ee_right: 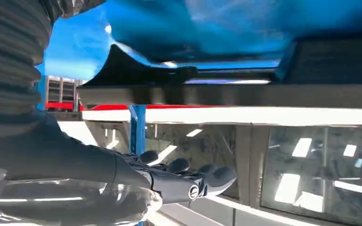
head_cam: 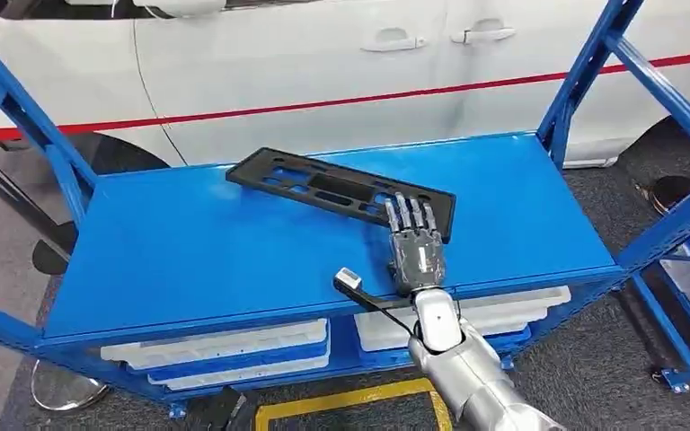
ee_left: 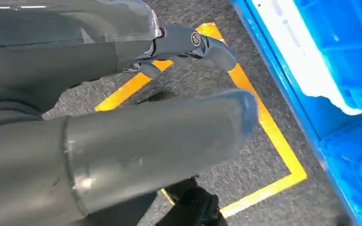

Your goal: Take the parts from the cabinet and place them on the table.

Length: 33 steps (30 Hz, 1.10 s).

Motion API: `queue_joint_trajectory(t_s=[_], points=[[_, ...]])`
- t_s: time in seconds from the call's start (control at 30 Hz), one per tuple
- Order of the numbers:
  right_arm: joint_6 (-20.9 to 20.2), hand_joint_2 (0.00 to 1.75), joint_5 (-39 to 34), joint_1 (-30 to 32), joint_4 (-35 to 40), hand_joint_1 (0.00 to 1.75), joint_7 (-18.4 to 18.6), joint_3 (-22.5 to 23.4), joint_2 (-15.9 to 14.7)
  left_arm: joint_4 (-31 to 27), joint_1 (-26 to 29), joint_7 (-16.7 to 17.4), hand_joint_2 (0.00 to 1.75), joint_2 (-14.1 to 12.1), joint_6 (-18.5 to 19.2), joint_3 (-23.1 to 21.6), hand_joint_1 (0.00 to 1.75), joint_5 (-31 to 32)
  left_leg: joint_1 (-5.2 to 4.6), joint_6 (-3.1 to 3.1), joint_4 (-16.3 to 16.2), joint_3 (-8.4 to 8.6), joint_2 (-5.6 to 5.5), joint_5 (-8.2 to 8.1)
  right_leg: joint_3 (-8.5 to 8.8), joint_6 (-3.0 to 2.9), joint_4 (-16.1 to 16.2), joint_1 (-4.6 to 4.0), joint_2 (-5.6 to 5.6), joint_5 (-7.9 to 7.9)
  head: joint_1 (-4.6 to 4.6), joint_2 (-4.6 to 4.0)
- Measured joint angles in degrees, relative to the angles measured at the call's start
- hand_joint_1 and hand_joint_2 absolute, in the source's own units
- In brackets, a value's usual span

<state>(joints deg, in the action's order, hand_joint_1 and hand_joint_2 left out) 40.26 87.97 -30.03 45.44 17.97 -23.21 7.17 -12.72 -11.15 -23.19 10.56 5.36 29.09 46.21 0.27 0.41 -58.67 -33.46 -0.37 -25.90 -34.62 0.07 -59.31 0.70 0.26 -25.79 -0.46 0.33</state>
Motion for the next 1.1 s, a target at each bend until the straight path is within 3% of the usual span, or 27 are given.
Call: queue_joint_trajectory(t_s=[0.07, 0.1, 0.13, 0.23, 0.27, 0.3, 0.33, 0.4, 0.43, 0.47, 0.57, 0.63, 0.67, 0.73, 0.77, 0.8, 0.83, 0.9, 0.93, 0.97, 1.07, 1.1], points=[[0.0, 1.75, 0.0, 0.0, 0.0, 0.00, 0.0, 0.2, 0.0, 0.0, 0.1, 0.0, 0.00, 0.0, 0.0, 0.0, 0.00, 0.0, -0.13, 0.72, 0.3, 0.03, 0.02, 0.23, 0.14, 0.69, 0.4, 0.08, 0.01, 0.20, -0.02, 0.00], [0.0, 1.75, 0.0, 0.1, 0.1, 0.00, 0.0, 0.3, 0.0, 0.0, 0.1, 0.0, 0.00, 0.0, 0.0, 0.0, 0.00, 0.0, 0.42, 1.38, 1.0, 0.42, 0.17, 0.69, 0.04, 1.00, -0.1, 0.20, -0.01, -0.30, 0.02, 0.00], [0.0, 1.75, 0.0, 0.1, 0.1, 0.00, 0.0, 0.5, -0.1, 0.0, 0.0, 0.0, 0.00, 0.0, 0.0, 0.0, 0.00, 0.0, 0.33, 1.79, 1.2, 0.48, 0.18, 0.77, -0.69, 1.03, -1.8, 0.14, -0.08, -1.61, 0.02, 0.00], [0.0, 1.75, 0.0, 0.5, 0.1, 0.00, 0.0, 0.8, -0.3, 0.0, -0.1, -0.2, 0.00, 0.0, 0.2, -0.1, 0.00, 0.0, 0.15, 2.25, 1.1, 0.30, 0.18, 0.53, -6.94, 1.21, -14.4, 0.13, -0.08, -7.54, -0.02, 0.00], [0.0, 1.75, 0.0, 0.7, 0.1, 0.00, -0.1, 1.0, -0.4, 0.0, 0.0, -0.2, 0.00, 0.0, 0.5, -0.1, 0.00, 0.2, 0.07, 2.43, 1.1, 0.29, 0.16, 0.36, -8.57, 1.24, -17.3, 0.12, -0.08, -7.90, 0.02, 0.00], [0.0, 1.75, 0.0, 0.7, 0.1, 0.00, -0.1, 1.1, -0.4, 0.0, 0.0, -0.3, 0.00, 0.0, 0.7, -0.2, 0.00, 0.2, 0.05, 2.46, 1.1, 0.43, 0.07, -0.23, -8.97, 1.23, -17.5, 0.13, -0.09, -6.90, 0.00, 0.00], [0.0, 1.75, 0.0, 0.7, 0.1, 0.00, -0.2, 1.2, -0.4, 0.0, 0.2, -0.4, 0.00, 0.0, 0.9, -0.3, 0.00, 0.4, 0.04, 2.40, 1.0, 0.91, 0.01, -0.52, -7.67, 1.12, -14.6, 0.13, -0.11, -4.11, 0.00, 0.00], [0.0, 1.75, 0.0, 0.7, 0.1, 0.00, -0.3, 1.6, -0.4, 0.0, 0.2, -0.5, 0.00, 0.1, 0.9, -0.5, 0.00, 0.5, 0.05, 1.96, 0.5, 1.70, 0.05, -0.70, -2.75, 0.73, -4.7, 0.13, -0.13, 1.07, 0.02, 0.00], [0.0, 1.75, 0.0, 0.7, 0.1, 0.00, -0.3, 1.8, -0.4, 0.0, 0.2, -0.5, 0.00, 0.1, 0.9, -0.5, 0.00, 0.4, 0.05, 1.73, 0.3, 1.65, 0.04, -0.99, -1.39, 0.38, -1.6, 0.04, -0.11, 1.07, 0.02, 0.00], [0.0, 1.75, 0.0, 0.6, 0.2, 0.00, -0.5, 2.1, -0.4, 0.0, 0.0, -0.6, 0.00, 0.1, 0.9, -0.5, 0.00, 0.2, -0.38, 1.35, -0.3, 1.25, 0.00, -1.20, -1.11, 0.29, -0.4, -0.28, -0.03, 0.70, 0.02, 0.00], [0.1, 1.75, 0.0, 0.6, 0.4, 0.00, -0.7, 2.2, -0.4, 0.0, 0.1, -0.7, 0.00, 0.1, 0.6, -0.5, 0.00, 0.2, -0.16, 0.54, 0.3, 1.32, -0.04, -1.14, -1.33, -0.25, -0.6, -0.42, 0.09, 0.53, -0.02, 0.00], [0.1, 1.75, 0.0, 0.4, 0.8, 0.00, -0.8, 2.4, -0.4, 0.0, 0.0, -1.0, 0.00, 0.1, 0.5, -0.5, 0.00, 0.2, -0.05, -0.24, -1.2, 1.04, 0.05, -2.46, -0.55, -0.95, 0.1, 0.08, -0.07, 0.57, -0.02, 0.00], [0.0, 1.75, 0.0, 0.3, 0.8, 0.00, -0.8, 2.4, -0.4, 0.0, -0.1, -1.1, 0.00, 0.1, 0.5, -0.5, 0.00, 0.2, 0.01, -0.54, -4.2, -0.37, 0.08, -4.10, -0.40, -1.23, 0.2, 0.12, -0.16, 0.43, -0.09, 0.00], [0.0, 1.75, 0.0, 0.4, 0.8, 0.00, -0.8, 2.4, -0.4, 0.0, -0.1, -1.1, 0.00, 0.1, 0.5, -0.5, 0.00, 0.2, 0.25, -0.92, -12.9, -4.98, 0.08, -7.90, -0.36, -1.50, 0.1, -0.02, -0.26, 0.25, -0.07, 0.00], [0.0, 1.75, 0.0, 0.4, 0.8, 0.00, -0.8, 2.4, -0.4, 0.0, 0.0, -1.1, 0.00, 0.1, 0.5, -0.5, 0.00, 0.2, 0.29, -1.02, -16.7, -7.13, 0.08, -8.89, -0.35, -1.56, 0.1, -0.04, -0.25, 0.20, -0.04, 0.00], [0.0, 1.75, 0.0, 0.4, 0.8, 0.00, -0.9, 2.4, -0.4, 0.0, 0.2, -1.1, 0.00, 0.1, 0.5, -0.5, 0.00, 0.2, 0.30, -1.07, -17.7, -7.98, 0.08, -8.19, -0.25, -1.57, 0.1, -0.03, -0.21, 0.12, -0.07, 0.00], [0.0, 1.75, 0.0, 0.4, 0.8, 0.00, -0.9, 2.4, -0.4, 0.0, 0.2, -1.1, 0.00, 0.1, 0.4, -0.5, 0.00, 0.2, 0.33, -1.00, -15.6, -7.32, 0.08, -6.06, -0.08, -1.54, 0.1, -0.02, -0.15, 0.04, -0.07, 0.00], [0.0, 1.75, 0.0, 0.4, 0.8, 0.00, -0.9, 2.4, -0.4, 0.0, 0.1, -1.1, 0.00, 0.1, 0.4, -0.5, 0.00, 0.2, 0.35, -0.62, -5.6, -2.81, 0.10, -0.18, 0.45, -1.27, 0.1, -0.01, -0.04, -0.21, -0.07, 0.00], [0.0, 1.75, 0.0, 0.5, 0.8, 0.00, -0.9, 2.4, -0.4, 0.0, 0.0, -1.1, 0.00, 0.1, 0.4, -0.5, 0.00, 0.2, 0.32, -0.30, -0.7, -0.77, 0.16, 1.07, 0.61, -1.10, 0.1, -0.01, -0.05, -0.33, -0.04, 0.00], [0.0, 1.75, 0.0, 0.4, 0.8, 0.00, -0.9, 2.4, -0.4, 0.0, -0.2, -1.1, 0.00, 0.1, 0.4, -0.5, 0.00, 0.2, -0.12, -0.11, 0.2, -0.22, 0.10, 0.20, 0.43, -0.81, 0.1, -0.33, -0.02, -0.37, -0.04, 0.00], [0.0, 1.75, 0.0, 0.4, 0.8, 0.00, -0.4, 2.5, -0.5, 0.0, 0.1, -1.3, 0.00, 0.2, 0.0, -0.5, 0.00, 0.1, -0.41, 0.73, 0.2, -0.29, 0.00, 0.38, 0.44, 0.13, 0.4, 0.01, 0.03, -0.12, -0.04, 0.00], [0.0, 1.75, 0.0, 0.5, 0.9, 0.00, -0.2, 2.5, -0.6, 0.0, 0.2, -1.4, 0.00, 0.4, -0.2, -0.5, 0.00, 0.1, -0.03, 1.32, 1.0, 0.12, -0.01, 0.76, 0.63, 0.61, 0.6, -0.21, 0.04, -0.16, -0.07, 0.00]])
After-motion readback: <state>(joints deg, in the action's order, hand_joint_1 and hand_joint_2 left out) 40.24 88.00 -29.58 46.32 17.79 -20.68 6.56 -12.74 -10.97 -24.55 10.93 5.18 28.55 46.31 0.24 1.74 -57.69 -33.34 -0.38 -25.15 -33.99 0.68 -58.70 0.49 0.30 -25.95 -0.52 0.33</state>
